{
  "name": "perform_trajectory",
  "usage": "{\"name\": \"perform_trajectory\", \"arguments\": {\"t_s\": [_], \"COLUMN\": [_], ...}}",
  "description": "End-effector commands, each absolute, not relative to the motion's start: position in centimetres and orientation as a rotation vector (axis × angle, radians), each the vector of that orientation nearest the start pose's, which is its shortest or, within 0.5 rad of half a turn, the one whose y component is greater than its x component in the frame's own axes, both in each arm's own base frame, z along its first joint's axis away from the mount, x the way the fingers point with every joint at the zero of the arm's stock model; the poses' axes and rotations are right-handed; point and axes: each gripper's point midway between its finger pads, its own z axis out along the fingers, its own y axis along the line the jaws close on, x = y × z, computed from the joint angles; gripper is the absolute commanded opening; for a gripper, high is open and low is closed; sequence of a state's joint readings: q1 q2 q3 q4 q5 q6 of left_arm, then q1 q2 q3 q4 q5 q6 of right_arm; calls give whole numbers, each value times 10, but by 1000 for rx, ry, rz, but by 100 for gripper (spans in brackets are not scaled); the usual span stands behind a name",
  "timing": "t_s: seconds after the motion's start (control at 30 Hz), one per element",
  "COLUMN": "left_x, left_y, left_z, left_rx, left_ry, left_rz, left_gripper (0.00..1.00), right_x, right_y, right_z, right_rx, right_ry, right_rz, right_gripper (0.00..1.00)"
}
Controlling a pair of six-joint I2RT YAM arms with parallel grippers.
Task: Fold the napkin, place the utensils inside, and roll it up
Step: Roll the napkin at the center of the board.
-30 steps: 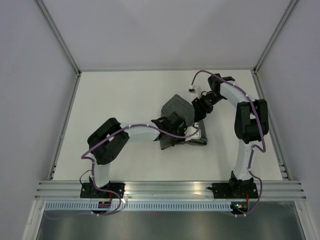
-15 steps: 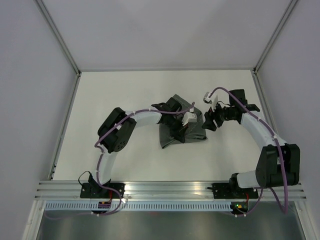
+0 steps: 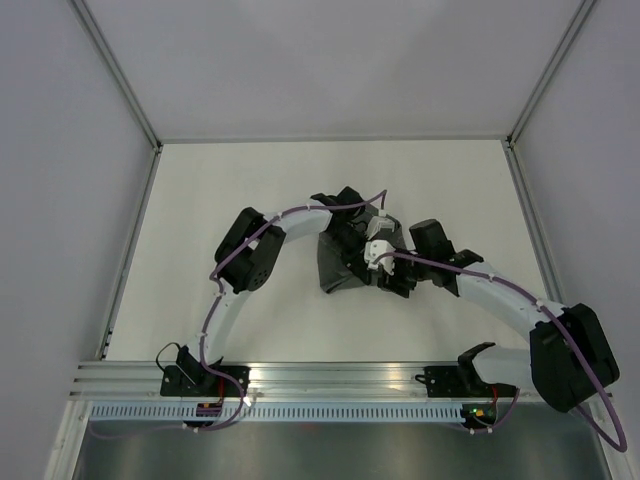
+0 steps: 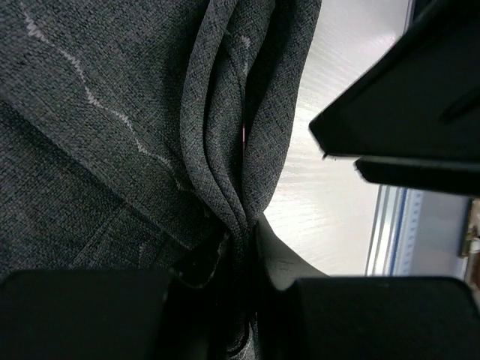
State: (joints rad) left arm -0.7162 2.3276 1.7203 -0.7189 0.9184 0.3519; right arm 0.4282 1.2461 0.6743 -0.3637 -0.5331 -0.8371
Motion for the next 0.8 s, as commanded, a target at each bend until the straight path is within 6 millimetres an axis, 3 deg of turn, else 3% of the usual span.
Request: {"name": "perform_trajectory", "arguments": {"t_s": [0.0,0.3,0.77], "left_x": [230,226,220], "left_y": [-363,-358,-355], "left_z": [-30,-37,-36], "left_rx": [1512,1453,1419], "left_ry": [2619,2722,2739], "left_rz": [-1286,-1360,-1472], "left_gripper": [2,2,2], "right_x": [256,243,244], "right_y": [190,198,212], "right_z": [76,43,26], "right_rx": [-1628,-1762,-1848], "right_ry": [1647,1548,1501], "right_rz": [328,164,116], "right_gripper": [65,63,61]}}
